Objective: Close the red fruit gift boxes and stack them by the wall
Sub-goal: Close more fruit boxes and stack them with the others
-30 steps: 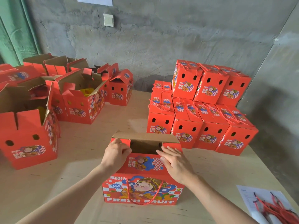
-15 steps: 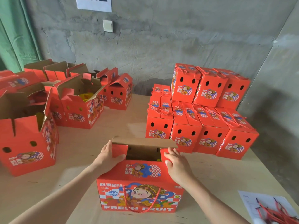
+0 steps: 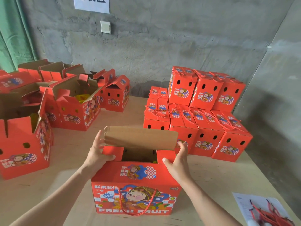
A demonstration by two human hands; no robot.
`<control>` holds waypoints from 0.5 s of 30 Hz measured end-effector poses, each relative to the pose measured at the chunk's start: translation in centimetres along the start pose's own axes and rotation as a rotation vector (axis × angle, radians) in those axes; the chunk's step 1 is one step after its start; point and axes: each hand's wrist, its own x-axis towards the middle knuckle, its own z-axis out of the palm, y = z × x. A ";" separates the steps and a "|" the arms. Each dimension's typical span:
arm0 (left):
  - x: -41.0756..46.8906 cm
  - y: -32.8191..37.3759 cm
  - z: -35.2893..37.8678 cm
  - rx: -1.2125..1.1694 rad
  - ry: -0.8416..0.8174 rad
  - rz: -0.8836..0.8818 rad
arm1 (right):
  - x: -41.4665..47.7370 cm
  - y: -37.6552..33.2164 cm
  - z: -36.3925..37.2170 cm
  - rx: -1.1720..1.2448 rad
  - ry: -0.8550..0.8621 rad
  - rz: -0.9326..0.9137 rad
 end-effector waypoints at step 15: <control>-1.0 -0.1 -1.7 0.406 -0.181 0.189 | -0.1 1.8 -2.7 -0.230 -0.212 -0.142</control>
